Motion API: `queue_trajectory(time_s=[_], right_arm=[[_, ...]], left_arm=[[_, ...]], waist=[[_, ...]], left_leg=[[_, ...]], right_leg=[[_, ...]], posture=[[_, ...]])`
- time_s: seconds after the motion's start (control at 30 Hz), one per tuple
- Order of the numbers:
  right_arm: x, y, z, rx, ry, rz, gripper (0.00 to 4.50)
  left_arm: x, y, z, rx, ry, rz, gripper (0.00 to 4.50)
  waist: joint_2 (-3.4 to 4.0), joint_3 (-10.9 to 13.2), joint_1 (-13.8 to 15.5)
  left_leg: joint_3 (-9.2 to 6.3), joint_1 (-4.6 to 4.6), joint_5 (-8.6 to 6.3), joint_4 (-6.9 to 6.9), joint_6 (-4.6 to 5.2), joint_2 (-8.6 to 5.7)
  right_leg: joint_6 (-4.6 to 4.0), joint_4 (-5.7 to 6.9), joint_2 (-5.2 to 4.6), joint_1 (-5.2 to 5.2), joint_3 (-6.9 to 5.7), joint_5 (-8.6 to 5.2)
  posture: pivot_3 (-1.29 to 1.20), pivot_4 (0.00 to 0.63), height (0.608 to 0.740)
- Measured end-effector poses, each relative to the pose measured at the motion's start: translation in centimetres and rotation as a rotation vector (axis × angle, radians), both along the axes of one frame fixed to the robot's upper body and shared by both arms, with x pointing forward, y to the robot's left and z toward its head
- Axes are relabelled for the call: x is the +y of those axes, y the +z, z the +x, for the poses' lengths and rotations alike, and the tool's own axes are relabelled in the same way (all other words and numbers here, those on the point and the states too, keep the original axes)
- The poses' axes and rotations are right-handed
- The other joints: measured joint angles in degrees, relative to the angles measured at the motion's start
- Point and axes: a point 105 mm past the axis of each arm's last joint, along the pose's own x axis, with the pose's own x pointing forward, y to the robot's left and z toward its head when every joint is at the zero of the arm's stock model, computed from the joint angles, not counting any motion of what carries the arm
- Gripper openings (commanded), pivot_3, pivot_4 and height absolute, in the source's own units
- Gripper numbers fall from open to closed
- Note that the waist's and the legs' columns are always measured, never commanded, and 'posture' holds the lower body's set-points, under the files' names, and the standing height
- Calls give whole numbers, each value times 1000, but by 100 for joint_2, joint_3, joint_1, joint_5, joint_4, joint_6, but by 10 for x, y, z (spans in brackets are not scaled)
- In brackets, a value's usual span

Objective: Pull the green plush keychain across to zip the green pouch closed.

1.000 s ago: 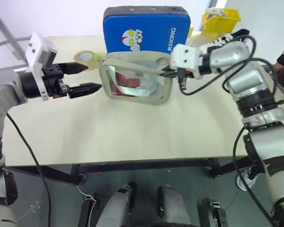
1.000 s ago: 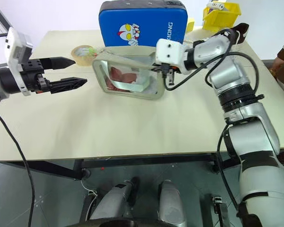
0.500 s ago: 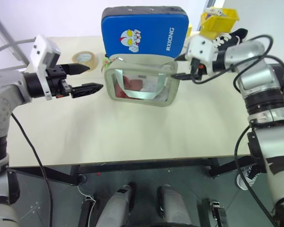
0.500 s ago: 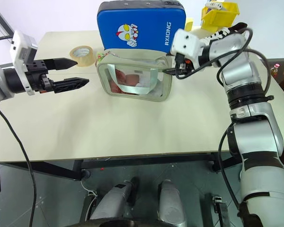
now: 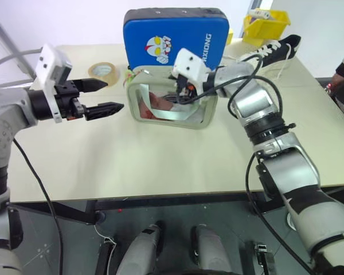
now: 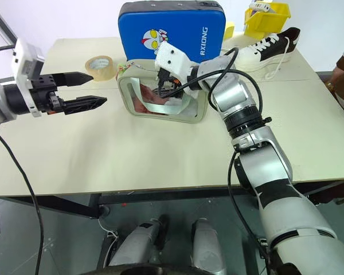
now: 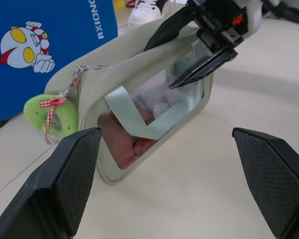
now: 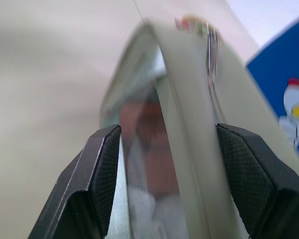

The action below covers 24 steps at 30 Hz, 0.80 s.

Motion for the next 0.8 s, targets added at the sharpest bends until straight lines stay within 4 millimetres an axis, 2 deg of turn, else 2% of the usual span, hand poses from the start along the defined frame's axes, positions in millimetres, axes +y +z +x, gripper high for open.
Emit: queue_trajectory(time_s=[0.1,0.23,0.27,0.43,0.57,0.63,0.8], right_arm=[[-1,-1,3,-12,-3,-16,2284],[1,0,2,-21,26,-22,356],[2,0,1,-22,35,-25,26],[0,3,-2,-29,63,-41,26],[-11,26,-18,-82,117,-71,26],[-12,32,-28,-97,149,-64,26],[-9,8,-43,19,138,-30,26]], left_arm=[[2,-1,-2,-4,10,-1,4500],[2,1,-3,-19,17,0,4500],[2,1,-3,-19,18,0,4500],[2,1,-3,-19,20,0,4500],[7,2,-2,-15,38,5,4500],[9,2,-2,-14,43,7,4500],[9,2,0,-12,44,2,4500]], waist=[[0,0,-13],[0,0,-17],[0,0,-17],[1,1,-11],[1,1,2],[0,1,2],[-1,1,0]], left_leg=[[0,3,3,-9,-4,7],[-1,4,4,-12,-6,16],[0,4,4,-12,-7,16],[0,3,5,-12,-8,16],[0,-2,4,-15,-7,16],[0,1,4,-16,-7,16],[3,2,7,-15,-11,24]], right_leg=[[-1,1,0,-4,2,1],[-4,2,15,-5,2,3],[-5,2,18,-6,2,3],[-6,2,19,-7,3,4],[-6,1,18,-13,3,4],[-6,2,13,-10,4,4],[-14,6,14,-14,6,8]], posture=[[0,150,740],[0,150,740],[0,150,740],[0,150,740],[0,150,740],[0,150,740],[0,150,740]])
